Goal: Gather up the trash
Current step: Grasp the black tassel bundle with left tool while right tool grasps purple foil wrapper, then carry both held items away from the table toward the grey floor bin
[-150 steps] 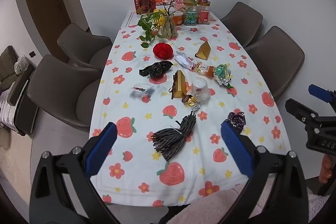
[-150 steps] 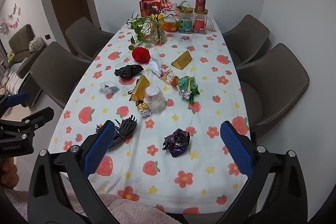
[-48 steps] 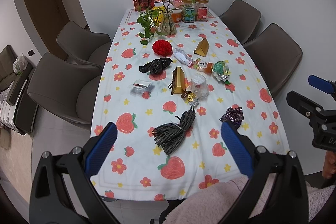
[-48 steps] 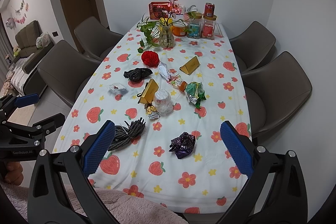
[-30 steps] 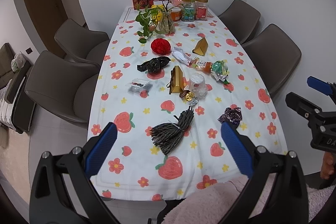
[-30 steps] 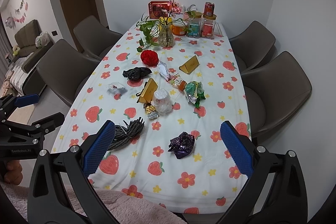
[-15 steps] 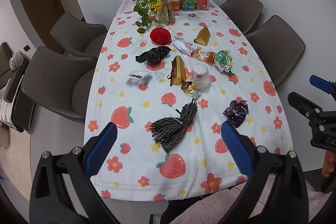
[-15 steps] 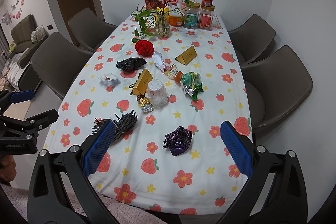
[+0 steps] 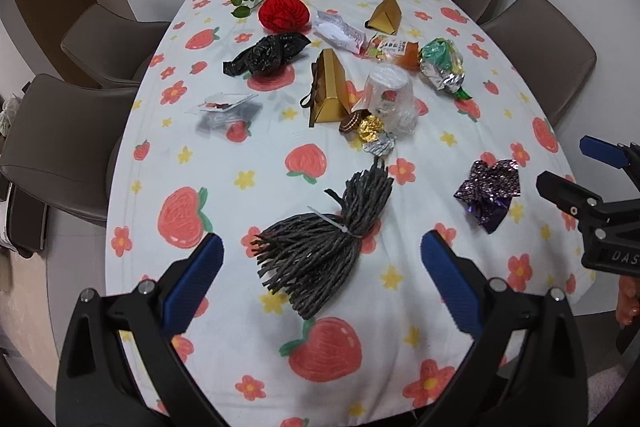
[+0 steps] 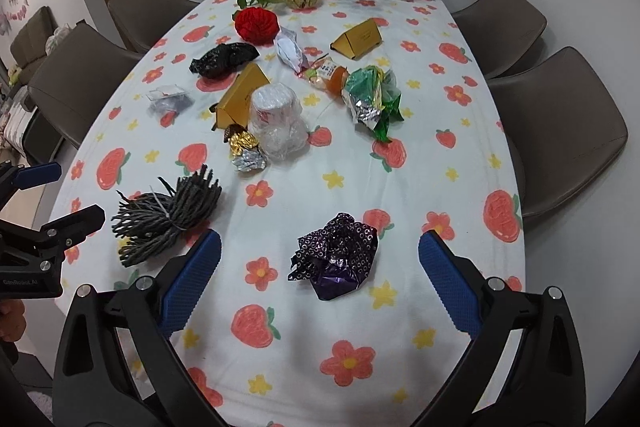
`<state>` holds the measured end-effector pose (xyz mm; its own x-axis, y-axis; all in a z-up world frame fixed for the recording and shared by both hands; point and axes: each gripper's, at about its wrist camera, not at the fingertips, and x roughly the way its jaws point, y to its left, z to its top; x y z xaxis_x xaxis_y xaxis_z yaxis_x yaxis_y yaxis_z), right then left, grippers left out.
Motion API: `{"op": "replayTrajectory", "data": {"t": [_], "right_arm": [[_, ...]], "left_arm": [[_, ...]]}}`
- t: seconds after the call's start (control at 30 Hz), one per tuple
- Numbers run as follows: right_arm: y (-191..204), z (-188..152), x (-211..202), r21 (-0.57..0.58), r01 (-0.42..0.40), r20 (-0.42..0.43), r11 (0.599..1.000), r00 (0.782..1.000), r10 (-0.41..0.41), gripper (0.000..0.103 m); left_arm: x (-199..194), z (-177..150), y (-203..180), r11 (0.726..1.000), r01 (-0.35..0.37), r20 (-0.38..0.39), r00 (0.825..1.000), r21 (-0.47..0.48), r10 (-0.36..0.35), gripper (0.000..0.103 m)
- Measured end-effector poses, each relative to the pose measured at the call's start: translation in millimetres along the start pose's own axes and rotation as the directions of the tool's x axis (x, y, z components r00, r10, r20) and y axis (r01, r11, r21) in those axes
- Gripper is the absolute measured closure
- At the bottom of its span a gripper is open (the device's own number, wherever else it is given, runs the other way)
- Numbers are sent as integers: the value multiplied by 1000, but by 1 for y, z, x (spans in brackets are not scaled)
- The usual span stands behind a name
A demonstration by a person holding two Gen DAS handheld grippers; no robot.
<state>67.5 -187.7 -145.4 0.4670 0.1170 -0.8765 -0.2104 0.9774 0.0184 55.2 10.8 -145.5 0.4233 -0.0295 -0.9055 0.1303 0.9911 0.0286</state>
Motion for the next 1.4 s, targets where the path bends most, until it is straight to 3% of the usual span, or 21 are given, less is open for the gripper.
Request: {"op": "replayTrajectory", "data": {"t": [0.17,0.37,0.4,0.47,0.5,0.6,0.63,0.77,0.93,1.13,1.27,1.4], "right_arm": [[-6,-12,49,-14,19,-29,1000,999,-20,10],[-12,-28,95,-24,12,-94,1000,996,-14,25],[-12,-30,100,-28,6,-104,1000,995,-9,33],[-11,-33,107,-38,-12,-131,999,991,7,48],[-9,-33,109,-44,-24,-137,999,990,18,55],[-4,-35,106,-71,-75,-148,995,987,63,93],[-3,-35,105,-75,-86,-149,993,986,74,97],[1,-33,94,-104,-121,-135,987,985,107,103],[2,-23,72,-143,-155,-102,977,985,141,103],[14,-12,47,-224,-213,-74,951,977,201,103],[41,-9,34,-326,-280,-78,903,960,270,103],[88,-9,24,-452,-358,-113,817,932,346,103]], "left_arm": [[50,-6,5,1000,-8,-24,1000,0,8,4],[99,-15,6,1000,-21,-57,998,24,22,8],[103,-16,5,999,-16,-62,998,27,17,23],[111,-17,3,999,33,-88,996,22,-31,43],[111,-17,2,999,44,-85,995,19,-43,50],[107,-16,-7,998,48,-74,996,49,-44,69],[106,-16,-10,998,52,-74,996,44,-48,72],[101,-16,-11,997,76,-77,994,17,-75,89],[83,-19,-12,996,86,-54,995,-25,-87,90],[50,-31,7,983,75,-5,997,-166,-77,90],[23,-54,32,958,27,21,1000,-285,-22,90],[-5,-93,67,905,-43,21,998,-422,57,90]]}}
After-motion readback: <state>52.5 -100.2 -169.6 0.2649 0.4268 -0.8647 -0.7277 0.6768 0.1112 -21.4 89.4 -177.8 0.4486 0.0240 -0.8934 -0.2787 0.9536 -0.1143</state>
